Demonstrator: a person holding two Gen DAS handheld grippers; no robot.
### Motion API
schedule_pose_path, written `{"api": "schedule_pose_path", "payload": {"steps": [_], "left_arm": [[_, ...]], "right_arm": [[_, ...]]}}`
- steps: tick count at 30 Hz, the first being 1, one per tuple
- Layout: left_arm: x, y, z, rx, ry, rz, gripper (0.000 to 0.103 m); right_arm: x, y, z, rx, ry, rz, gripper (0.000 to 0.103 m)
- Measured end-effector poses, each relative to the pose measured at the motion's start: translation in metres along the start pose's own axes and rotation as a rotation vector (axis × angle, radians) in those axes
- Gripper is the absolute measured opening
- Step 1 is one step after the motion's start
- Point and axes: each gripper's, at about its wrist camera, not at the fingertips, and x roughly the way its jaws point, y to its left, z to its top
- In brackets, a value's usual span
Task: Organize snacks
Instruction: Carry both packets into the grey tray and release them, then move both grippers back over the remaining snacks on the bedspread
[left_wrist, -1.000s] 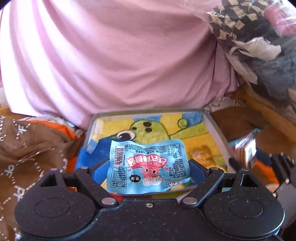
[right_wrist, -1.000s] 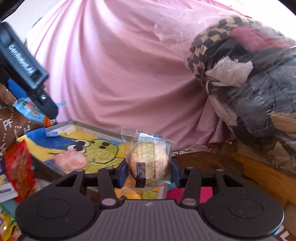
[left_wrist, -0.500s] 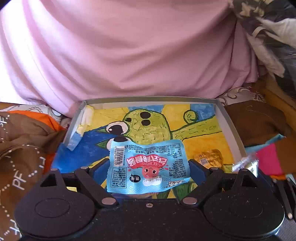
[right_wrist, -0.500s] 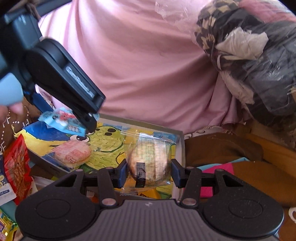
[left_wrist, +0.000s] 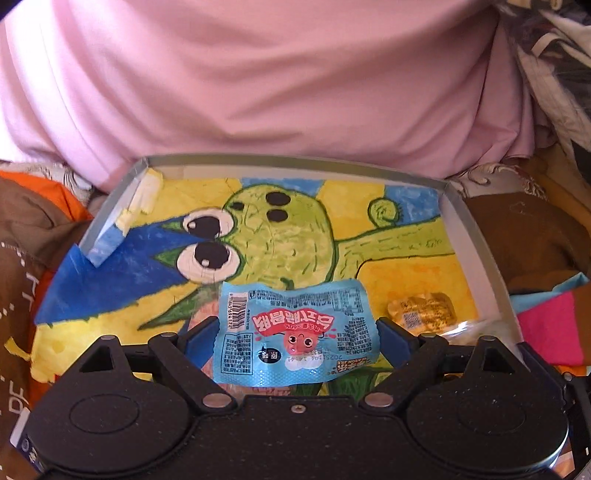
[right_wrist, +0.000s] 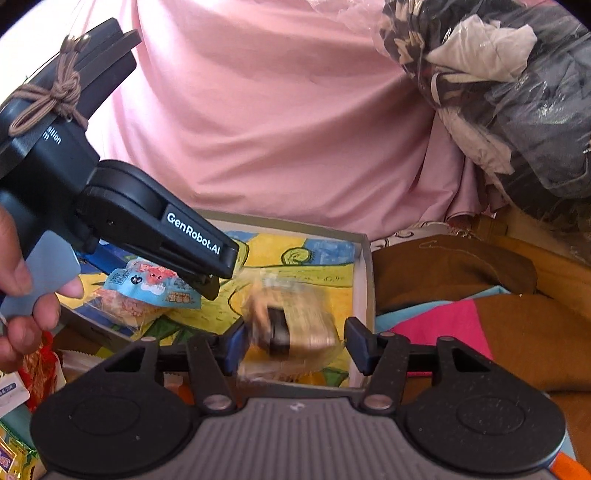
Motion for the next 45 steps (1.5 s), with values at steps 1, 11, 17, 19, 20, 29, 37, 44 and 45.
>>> {"api": "schedule_pose_path", "payload": {"steps": [1,11,17,19,20,29,37,44,45], "left_arm": [[0.002,0.002,0.000,-0.009,0.009,-0.002,0.090],[-0.006,0.020,0.007,-0.141,0.037,-0.008,0.097],[-0.032,0.035,0.009,-0.145,0.002,0.024,0.102],[-0.044,0.041,0.008,-0.131,0.002,0.032,0.102],[-0.050,0.044,0.007,-0.124,0.002,0.035,0.102],[-0.113,0.077,-0.015,-0.069,-0.034,0.034,0.102],[-0.156,0.108,-0.044,-0.164,-0.078,0.046,0.102],[-0.175,0.128,-0.074,-0.253,-0.093,0.067,0.102],[-0.178,0.130,-0.079,-0.262,-0.103,0.071,0.102]], "right_arm": [[0.001,0.000,-0.001,0.002,0.003,0.001,0.062],[-0.005,0.002,-0.001,0.019,-0.023,-0.002,0.095],[-0.018,0.002,0.006,0.044,-0.076,-0.040,0.103],[-0.023,0.002,0.010,0.052,-0.095,-0.043,0.103],[-0.026,0.003,0.011,0.054,-0.106,-0.043,0.103],[-0.056,0.020,0.024,0.042,-0.165,-0.005,0.103],[-0.105,0.031,0.029,0.091,-0.275,-0.015,0.103],[-0.138,0.034,0.026,0.113,-0.315,-0.021,0.103],[-0.141,0.034,0.024,0.112,-0.306,-0.015,0.103]]}}
